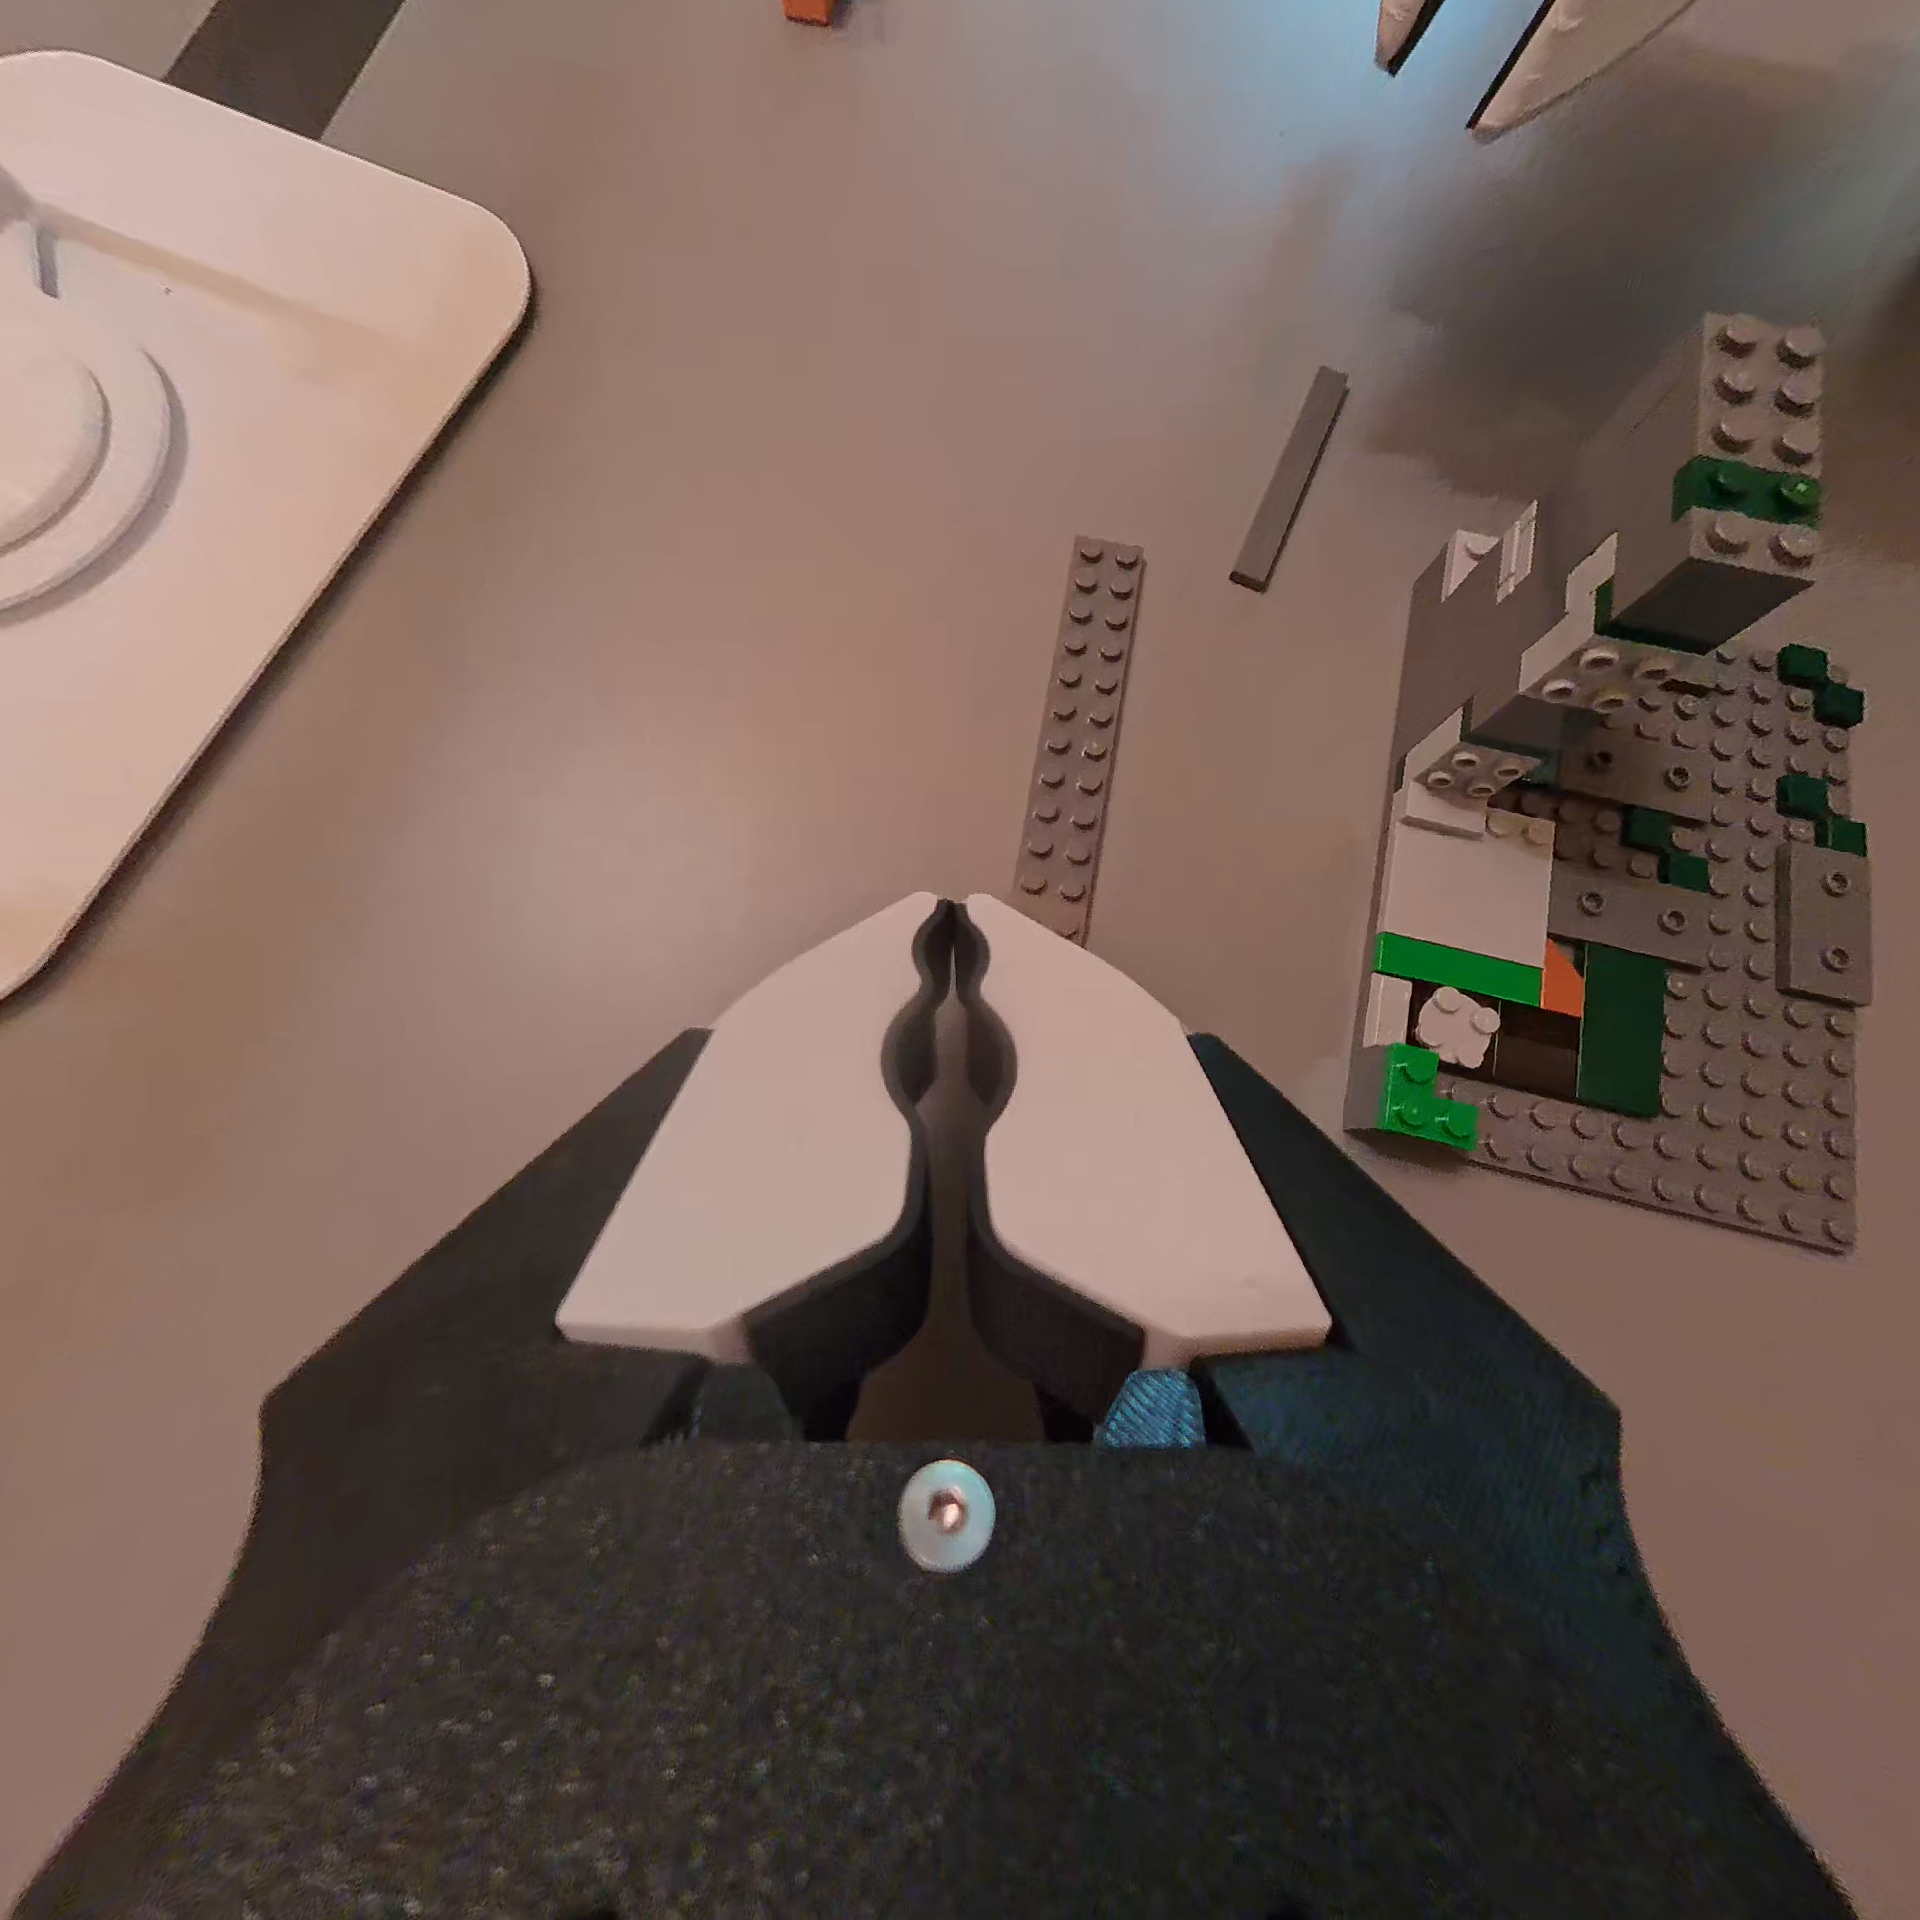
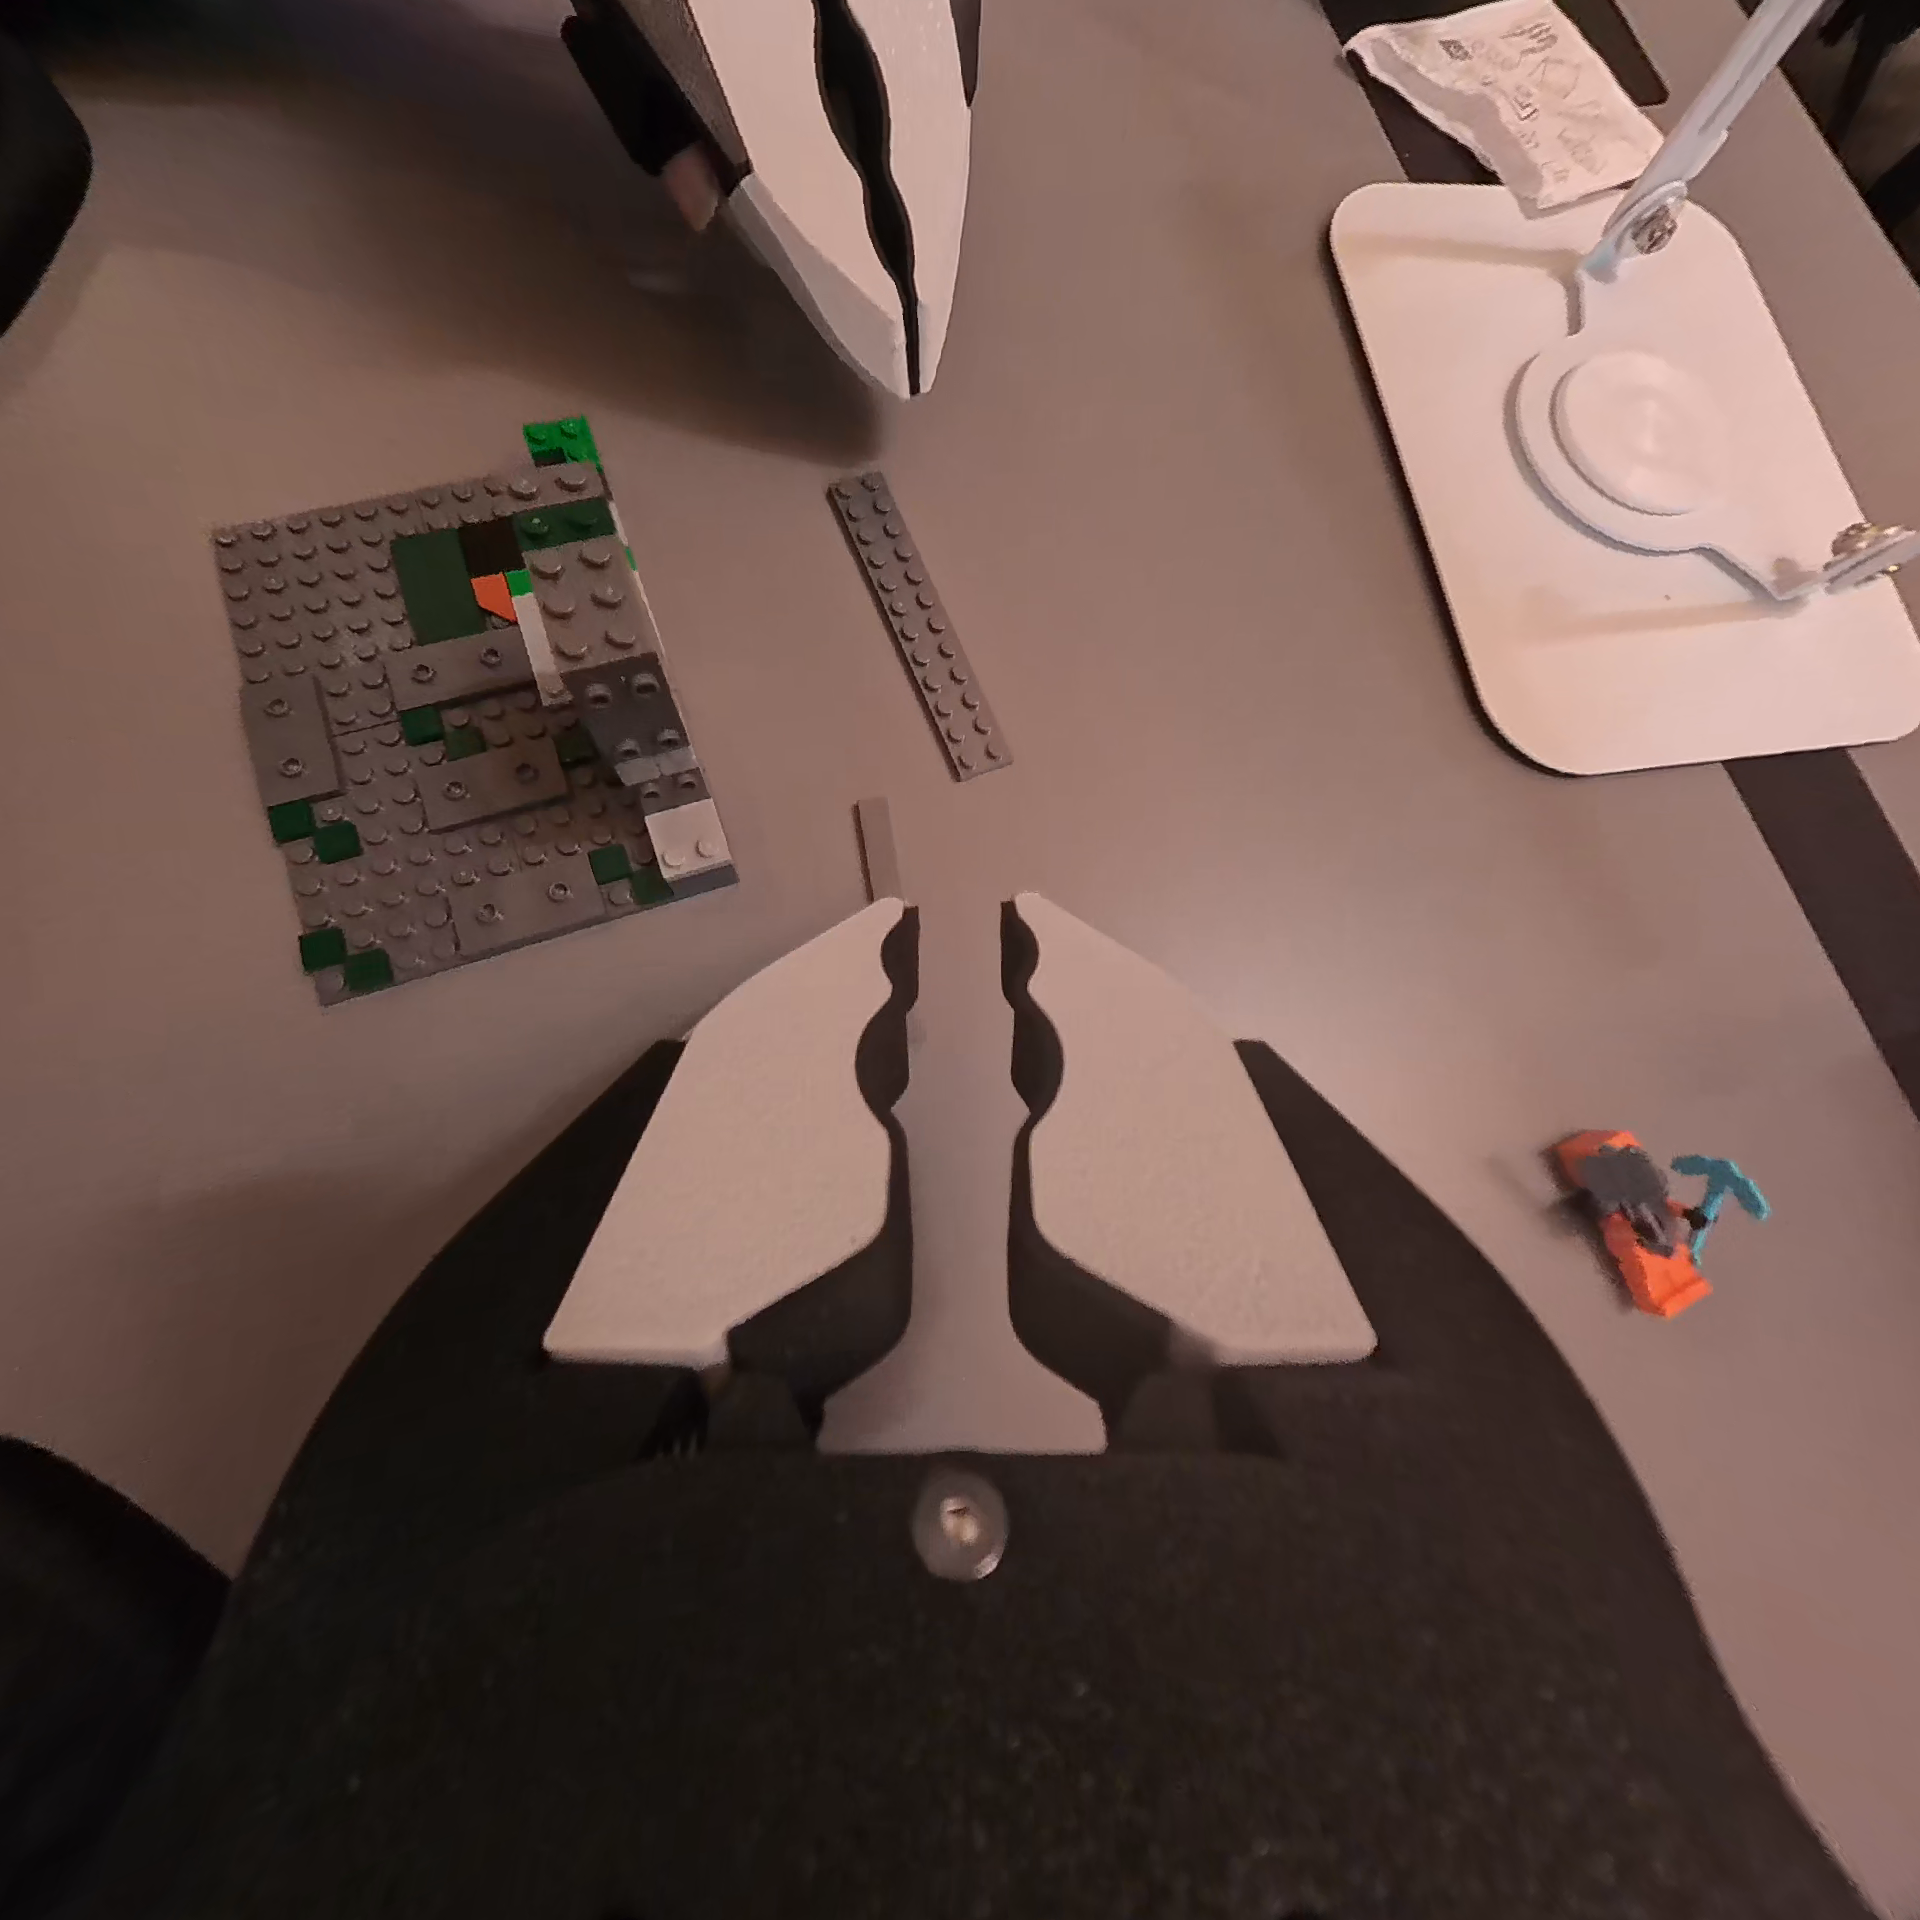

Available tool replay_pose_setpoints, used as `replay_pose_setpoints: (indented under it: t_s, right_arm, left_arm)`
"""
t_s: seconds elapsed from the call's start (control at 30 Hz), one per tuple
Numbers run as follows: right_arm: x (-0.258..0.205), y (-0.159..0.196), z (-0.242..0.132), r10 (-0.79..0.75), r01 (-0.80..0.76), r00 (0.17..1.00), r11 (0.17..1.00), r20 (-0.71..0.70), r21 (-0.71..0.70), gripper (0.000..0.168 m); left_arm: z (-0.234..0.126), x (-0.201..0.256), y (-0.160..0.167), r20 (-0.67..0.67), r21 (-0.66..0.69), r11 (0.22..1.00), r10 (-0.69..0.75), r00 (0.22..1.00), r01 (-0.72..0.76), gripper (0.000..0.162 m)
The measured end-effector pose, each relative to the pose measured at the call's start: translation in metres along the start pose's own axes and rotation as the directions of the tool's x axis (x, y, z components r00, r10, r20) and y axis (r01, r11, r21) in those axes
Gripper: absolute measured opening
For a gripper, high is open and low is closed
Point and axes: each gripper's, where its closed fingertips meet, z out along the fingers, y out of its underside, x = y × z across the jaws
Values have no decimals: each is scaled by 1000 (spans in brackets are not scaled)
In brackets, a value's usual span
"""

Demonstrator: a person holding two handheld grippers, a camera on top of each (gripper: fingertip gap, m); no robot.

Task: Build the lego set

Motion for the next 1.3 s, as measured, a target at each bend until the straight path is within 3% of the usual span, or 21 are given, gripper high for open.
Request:
replay_pose_setpoints:
  t_s: [0.03,0.1,0.13,0.2,0.4,0.6,0.73,0.93,1.13,1.3]
  right_arm:
    - [0,1,-1,7,-7,1000,1000,-2,8,15]
    - [-1,4,-4,20,-20,1000,1000,-9,24,15]
    - [-2,5,-6,25,-24,1000,999,-12,33,15]
    - [-4,8,-8,35,-34,999,998,-14,55,15]
    - [-8,20,-14,69,-67,997,992,-16,103,14]
    - [-10,20,-15,77,-74,997,987,-15,143,14]
    - [-11,22,-16,82,-80,997,985,-13,151,14]
    - [-9,21,-22,87,-81,996,979,-27,188,13]
    - [-7,19,-21,94,-88,995,977,-18,194,13]
    - [-9,8,-17,69,-67,998,978,-4,196,13]
  left_arm:
    - [-1,-1,-1,-1,11,1000,5,1000,-5,0]
    - [-4,1,-3,-17,30,999,16,1000,-16,1]
    - [-4,1,-3,-21,33,999,13,1000,-12,14]
    - [-3,5,-2,-54,32,999,13,998,-11,20]
    - [19,18,1,-102,-11,999,35,994,-36,28]
    - [33,22,-3,-56,-75,993,84,995,-88,16]
    - [33,22,-2,-34,-117,991,66,997,-70,16]
    - [28,23,-6,0,-80,994,73,997,-73,15]
    - [-19,26,-37,84,41,997,63,994,-67,15]
    - [-115,32,-64,244,181,980,33,969,-79,15]
